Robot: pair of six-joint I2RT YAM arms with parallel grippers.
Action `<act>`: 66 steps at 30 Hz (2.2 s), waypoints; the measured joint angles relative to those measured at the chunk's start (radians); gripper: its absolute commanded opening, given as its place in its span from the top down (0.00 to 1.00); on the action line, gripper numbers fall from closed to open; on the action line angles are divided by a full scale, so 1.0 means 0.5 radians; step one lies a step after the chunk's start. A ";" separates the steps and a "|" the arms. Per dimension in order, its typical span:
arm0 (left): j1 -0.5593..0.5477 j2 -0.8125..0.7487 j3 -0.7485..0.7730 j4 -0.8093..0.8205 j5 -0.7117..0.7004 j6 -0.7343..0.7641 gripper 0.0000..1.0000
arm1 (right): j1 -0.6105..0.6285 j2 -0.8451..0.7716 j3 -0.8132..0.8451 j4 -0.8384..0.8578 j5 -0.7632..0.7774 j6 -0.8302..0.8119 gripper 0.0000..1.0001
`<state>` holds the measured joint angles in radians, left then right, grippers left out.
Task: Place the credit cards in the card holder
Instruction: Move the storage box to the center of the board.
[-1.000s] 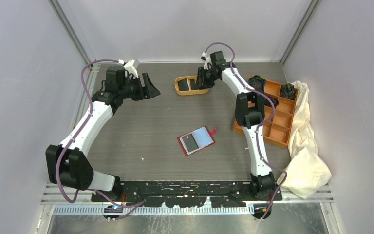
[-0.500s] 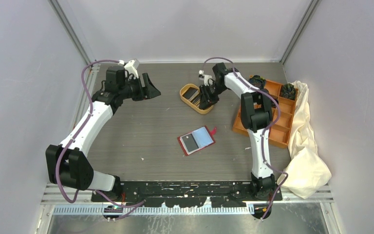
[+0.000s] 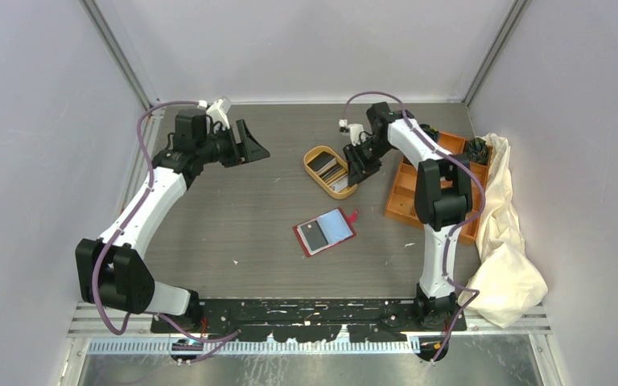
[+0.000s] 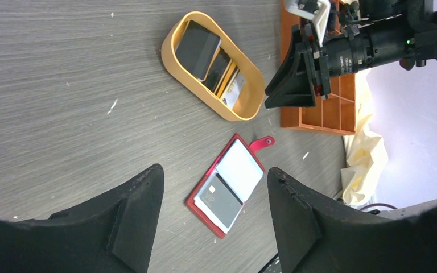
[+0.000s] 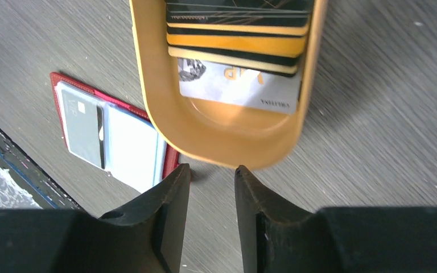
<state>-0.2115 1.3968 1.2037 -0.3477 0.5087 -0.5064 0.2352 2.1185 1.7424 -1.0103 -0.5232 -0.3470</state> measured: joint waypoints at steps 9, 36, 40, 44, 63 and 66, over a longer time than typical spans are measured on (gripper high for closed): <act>0.000 -0.076 -0.137 0.040 0.085 -0.089 0.33 | -0.083 -0.280 -0.095 0.196 -0.011 -0.088 0.42; 0.001 -0.988 -0.678 -0.356 -0.430 0.363 0.30 | 0.189 0.278 0.369 0.359 0.368 -0.716 0.95; 0.001 -1.046 -0.726 -0.391 -0.473 0.407 0.30 | 0.249 0.305 0.451 0.175 0.322 -1.044 0.96; 0.001 -1.063 -0.736 -0.408 -0.497 0.426 0.30 | 0.340 0.369 0.568 0.035 0.283 -1.354 0.95; 0.001 -1.073 -0.741 -0.440 -0.566 0.504 0.29 | 0.640 0.559 1.010 0.156 0.558 -1.338 0.20; 0.002 -1.081 -0.741 -0.439 -0.526 0.502 0.28 | 0.574 0.380 0.870 0.226 0.530 -0.983 0.03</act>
<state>-0.2108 0.8562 0.8333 -0.5674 0.2455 -0.2554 0.5220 2.3085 2.1773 -0.8974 -0.2581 -0.8387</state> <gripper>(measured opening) 0.715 0.823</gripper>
